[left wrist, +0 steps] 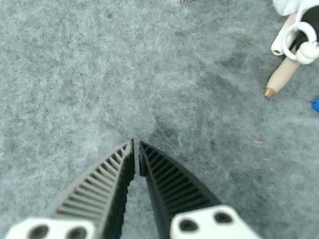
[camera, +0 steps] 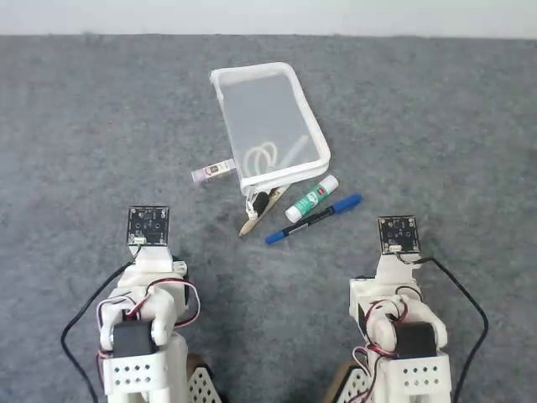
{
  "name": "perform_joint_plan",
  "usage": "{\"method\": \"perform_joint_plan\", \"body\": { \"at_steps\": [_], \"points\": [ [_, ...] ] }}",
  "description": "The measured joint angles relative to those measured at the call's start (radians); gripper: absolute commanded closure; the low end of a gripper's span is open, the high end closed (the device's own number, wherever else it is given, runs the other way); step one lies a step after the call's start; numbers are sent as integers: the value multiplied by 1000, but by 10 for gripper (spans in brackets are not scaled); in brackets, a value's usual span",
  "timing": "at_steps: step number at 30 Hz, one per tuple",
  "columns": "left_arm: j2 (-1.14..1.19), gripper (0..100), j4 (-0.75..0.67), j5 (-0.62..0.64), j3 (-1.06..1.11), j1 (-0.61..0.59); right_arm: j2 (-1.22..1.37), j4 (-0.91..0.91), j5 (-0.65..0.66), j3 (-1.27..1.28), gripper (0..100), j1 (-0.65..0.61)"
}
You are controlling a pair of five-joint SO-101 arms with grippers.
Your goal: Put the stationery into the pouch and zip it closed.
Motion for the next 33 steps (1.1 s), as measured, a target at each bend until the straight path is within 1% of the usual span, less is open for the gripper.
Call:
{"method": "perform_joint_plan", "body": {
  "at_steps": [20,22,26,29,31,33],
  "points": [
    [0,987,0,0,-2,6,0,0,0,0,990,2],
    [0,987,0,-2,-5,6,0,0,0,0,990,49],
    [0,987,0,-2,-9,6,-2,-66,9,-71,990,212],
    [0,987,-5,-3,-9,6,-2,-173,123,-118,989,290],
    [0,987,-12,-3,-15,6,-3,-236,189,-135,987,307],
    [0,987,-18,-29,-37,6,-2,-265,219,-155,961,308]
  ]
}}
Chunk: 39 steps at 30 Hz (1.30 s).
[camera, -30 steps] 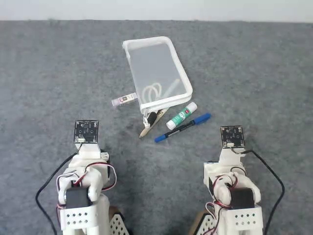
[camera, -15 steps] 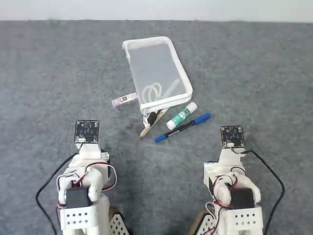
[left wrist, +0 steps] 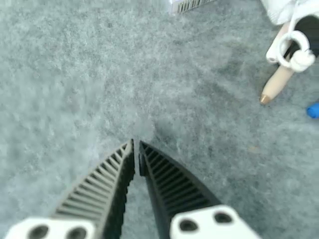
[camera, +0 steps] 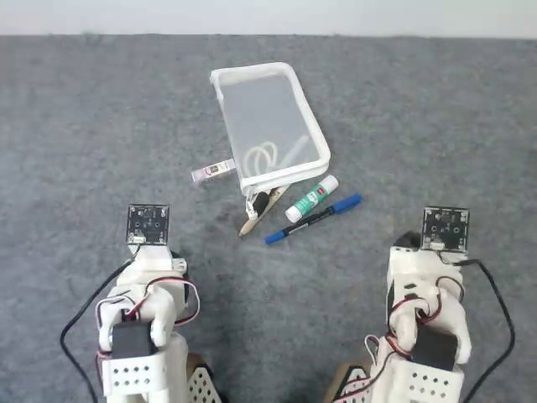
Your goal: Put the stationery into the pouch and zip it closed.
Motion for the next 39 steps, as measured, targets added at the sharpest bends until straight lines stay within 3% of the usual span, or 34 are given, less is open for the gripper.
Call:
{"method": "perform_joint_plan", "body": {
  "at_steps": [7,9,13,20,24,28,32,39],
  "points": [
    [0,987,-3,-203,-14,-2,0,0,25,-164,957,-5],
    [0,987,-3,-256,-14,-2,0,31,60,-238,957,-55],
    [0,987,-3,-279,-14,0,83,91,87,-399,957,-175],
    [0,983,-3,-281,-14,-18,499,160,86,-692,931,-359],
    [0,903,-3,-282,-14,-91,766,169,18,-827,835,-456],
    [0,791,-3,-207,-14,-127,976,169,-103,-928,826,-531],
    [0,783,-3,-130,-14,-130,1181,169,-175,-1048,840,-611],
    [0,783,-3,-112,-14,-130,1547,169,-361,-1316,849,-674]
  ]
}}
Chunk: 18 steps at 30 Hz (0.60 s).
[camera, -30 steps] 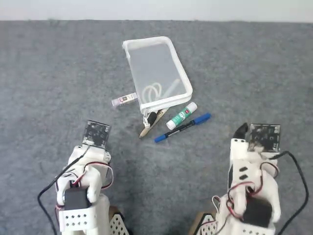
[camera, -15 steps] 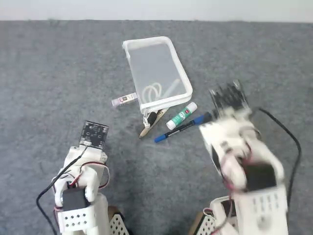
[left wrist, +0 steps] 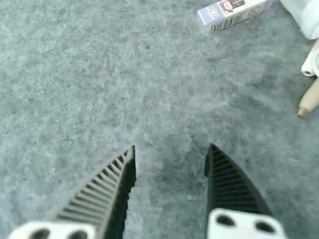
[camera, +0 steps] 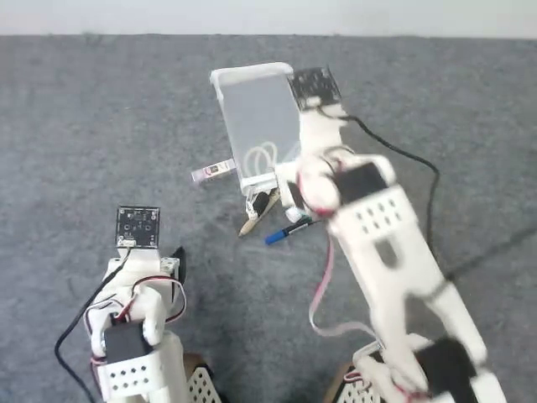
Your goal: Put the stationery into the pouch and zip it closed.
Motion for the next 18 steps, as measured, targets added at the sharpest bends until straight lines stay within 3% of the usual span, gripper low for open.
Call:
{"method": "perform_joint_plan", "body": {
  "at_steps": [12,18],
  "points": [
    [0,783,0,0,0,0,589,0,-80,-356,849,-9],
    [0,783,0,0,0,0,692,-2,-295,-416,849,-72]
  ]
}}
